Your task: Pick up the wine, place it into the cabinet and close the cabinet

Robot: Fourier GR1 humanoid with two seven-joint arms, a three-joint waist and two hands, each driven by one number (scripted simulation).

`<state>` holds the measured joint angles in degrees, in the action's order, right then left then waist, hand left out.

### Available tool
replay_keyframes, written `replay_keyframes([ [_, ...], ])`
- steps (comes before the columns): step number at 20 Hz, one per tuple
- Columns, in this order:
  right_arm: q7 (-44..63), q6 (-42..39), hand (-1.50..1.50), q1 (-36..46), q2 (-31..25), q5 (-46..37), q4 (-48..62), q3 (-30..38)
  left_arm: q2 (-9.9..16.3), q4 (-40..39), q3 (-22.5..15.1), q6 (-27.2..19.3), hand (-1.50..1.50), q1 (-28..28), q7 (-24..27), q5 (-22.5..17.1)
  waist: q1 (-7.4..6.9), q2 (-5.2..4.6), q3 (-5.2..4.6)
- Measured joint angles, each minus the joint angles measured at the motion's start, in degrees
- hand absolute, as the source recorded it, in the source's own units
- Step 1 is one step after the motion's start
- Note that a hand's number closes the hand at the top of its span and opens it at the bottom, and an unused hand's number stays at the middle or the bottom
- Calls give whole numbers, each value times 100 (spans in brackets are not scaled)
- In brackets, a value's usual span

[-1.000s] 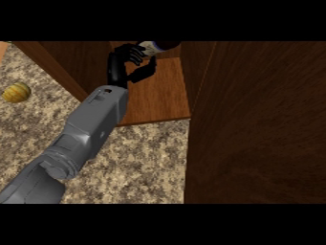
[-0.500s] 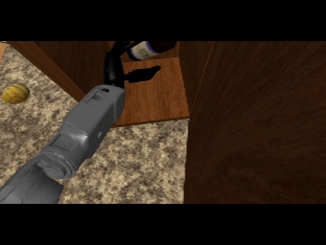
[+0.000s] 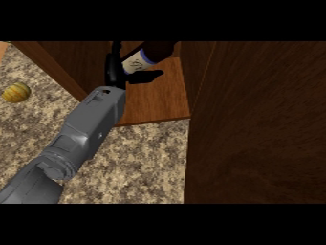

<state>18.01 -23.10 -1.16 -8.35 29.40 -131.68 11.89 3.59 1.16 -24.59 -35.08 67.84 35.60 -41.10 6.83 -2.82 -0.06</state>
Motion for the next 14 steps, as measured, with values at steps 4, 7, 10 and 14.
replay_keyframes([
  [4, 17, 37, -150, -17, 41, -14, -44, -37, -28, 14, 24, 137, -150, -10, 142, 10, -23, 11, -3],
  [7, 13, 23, -150, -20, 51, -46, -21, -68, -64, 16, 77, 202, -150, 19, 178, -15, -51, 20, -6],
  [10, -20, -9, -150, -87, 85, -67, -53, -95, -128, 39, 128, 310, -150, -6, 261, -35, -81, 42, -5],
  [14, -47, -15, -150, -152, 138, -110, -80, -127, -262, 162, 206, 315, -150, -105, 561, -66, -128, 72, -4],
])
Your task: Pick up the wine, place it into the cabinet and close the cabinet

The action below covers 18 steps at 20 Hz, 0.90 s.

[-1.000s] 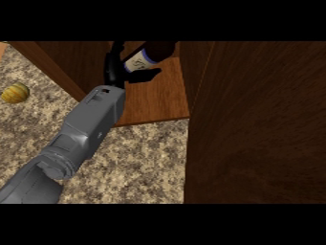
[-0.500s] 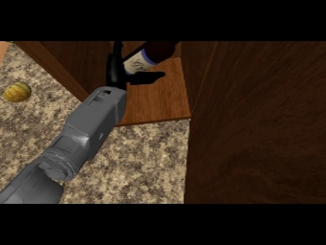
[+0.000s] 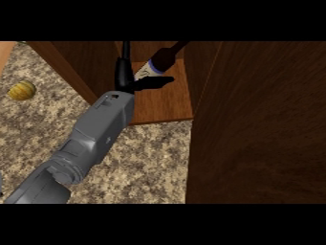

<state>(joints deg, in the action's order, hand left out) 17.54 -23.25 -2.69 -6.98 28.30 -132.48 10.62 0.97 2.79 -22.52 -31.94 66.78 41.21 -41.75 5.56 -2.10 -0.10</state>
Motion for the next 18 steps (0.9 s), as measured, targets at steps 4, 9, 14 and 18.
replay_keyframes([
  [4, 66, 0, -150, -27, -31, 70, -35, 2, -59, 232, 102, 112, -150, -138, 182, -72, -17, 29, 0],
  [9, 120, 76, -150, -40, 36, -23, -69, -121, -85, 892, 21, 177, -150, -490, 400, -156, -74, 89, 2],
  [14, 150, 162, -150, -70, 67, -51, -95, -159, -92, 1794, -375, -47, -150, -975, 452, -357, -173, 148, 5],
  [18, 155, 224, -150, -82, 61, -134, -79, -117, -92, 2710, -931, -468, -150, -1432, 325, -596, -280, 180, 7],
])
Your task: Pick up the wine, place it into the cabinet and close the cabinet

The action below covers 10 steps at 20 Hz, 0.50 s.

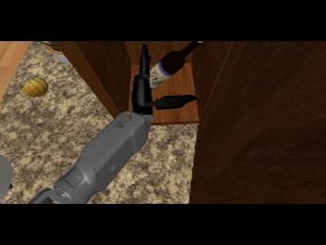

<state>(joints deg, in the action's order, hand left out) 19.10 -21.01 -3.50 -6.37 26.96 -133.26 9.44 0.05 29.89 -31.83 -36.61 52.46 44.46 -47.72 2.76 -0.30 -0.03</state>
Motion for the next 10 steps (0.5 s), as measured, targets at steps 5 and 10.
replay_keyframes([
  [5, 39, 90, -150, -36, -39, -1, -38, 101, 2, 1054, -509, -378, -150, -694, -26, -137, -132, 29, 2],
  [10, -1, 187, -150, -93, -15, -73, -69, 116, 0, 2197, -883, -602, -150, -1431, -155, 52, -242, 50, 2],
])
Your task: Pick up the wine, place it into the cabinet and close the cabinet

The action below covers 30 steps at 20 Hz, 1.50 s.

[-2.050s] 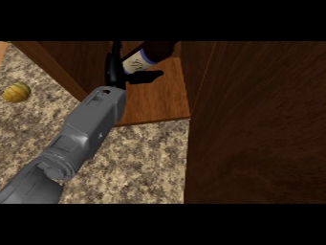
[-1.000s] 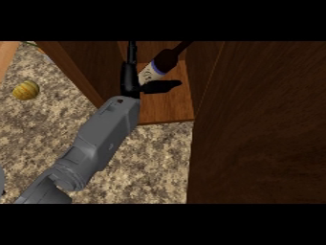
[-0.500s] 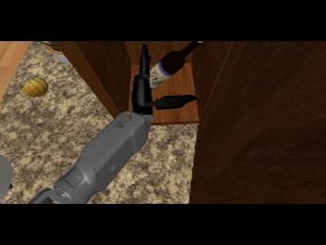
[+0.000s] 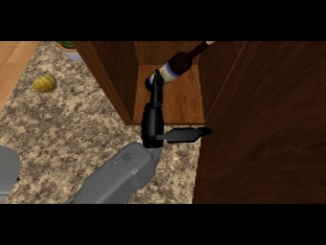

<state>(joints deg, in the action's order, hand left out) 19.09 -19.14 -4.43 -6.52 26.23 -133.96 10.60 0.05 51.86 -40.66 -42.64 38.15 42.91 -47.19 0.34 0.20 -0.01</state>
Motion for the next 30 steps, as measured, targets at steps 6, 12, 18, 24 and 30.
replay_keyframes([
  [6, -75, -79, -150, -192, -83, 0, -16, 194, 388, 1681, -478, -229, -150, -1054, -328, 416, -47, 10, 2],
  [12, -5, -48, -150, -185, -195, 27, -32, 348, 1007, 3186, -846, -427, 150, -2097, -612, 856, -51, 6, 2],
  [18, -25, -427, 150, -371, -489, 140, 23, 628, 1880, 4427, -1067, -435, 150, -3240, -625, 1163, -50, 4, 2],
  [24, -144, -1372, 150, -593, -961, 208, 85, 535, 2766, 5111, -1016, -129, 150, -3858, -648, 1237, -56, 1, 4],
  [30, -96, -2050, 150, -1036, -1030, 389, 76, -204, 3535, 5493, -545, 370, 150, -4388, -442, 1078, -71, -1, 0],
])
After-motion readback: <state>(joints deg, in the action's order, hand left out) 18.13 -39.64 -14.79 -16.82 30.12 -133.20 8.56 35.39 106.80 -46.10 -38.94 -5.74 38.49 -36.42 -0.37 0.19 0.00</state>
